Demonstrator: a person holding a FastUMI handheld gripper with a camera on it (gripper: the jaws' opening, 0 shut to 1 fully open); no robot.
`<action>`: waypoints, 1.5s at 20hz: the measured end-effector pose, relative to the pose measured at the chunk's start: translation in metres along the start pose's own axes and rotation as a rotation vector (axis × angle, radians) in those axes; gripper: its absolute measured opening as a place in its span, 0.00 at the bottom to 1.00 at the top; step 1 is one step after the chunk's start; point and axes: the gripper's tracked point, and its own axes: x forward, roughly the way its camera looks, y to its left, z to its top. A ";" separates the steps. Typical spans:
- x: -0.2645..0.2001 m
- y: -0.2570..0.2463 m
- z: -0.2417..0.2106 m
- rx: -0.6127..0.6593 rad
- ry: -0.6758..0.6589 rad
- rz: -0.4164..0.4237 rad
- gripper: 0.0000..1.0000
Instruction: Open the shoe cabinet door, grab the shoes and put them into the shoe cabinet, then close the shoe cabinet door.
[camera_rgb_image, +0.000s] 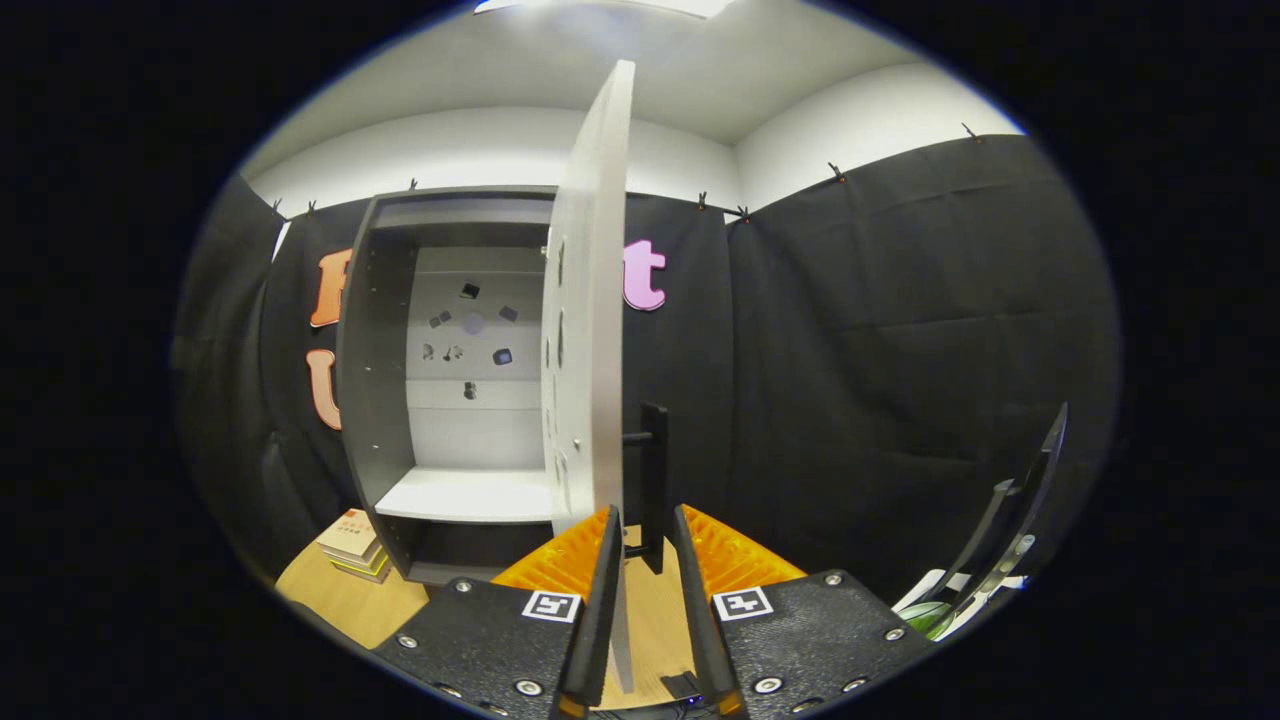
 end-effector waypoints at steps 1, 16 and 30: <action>-0.004 0.010 0.006 -0.006 -0.008 0.022 0.35; -0.019 0.163 -0.010 -0.049 0.032 0.317 0.37; -0.025 0.219 -0.119 -0.025 0.227 0.403 0.37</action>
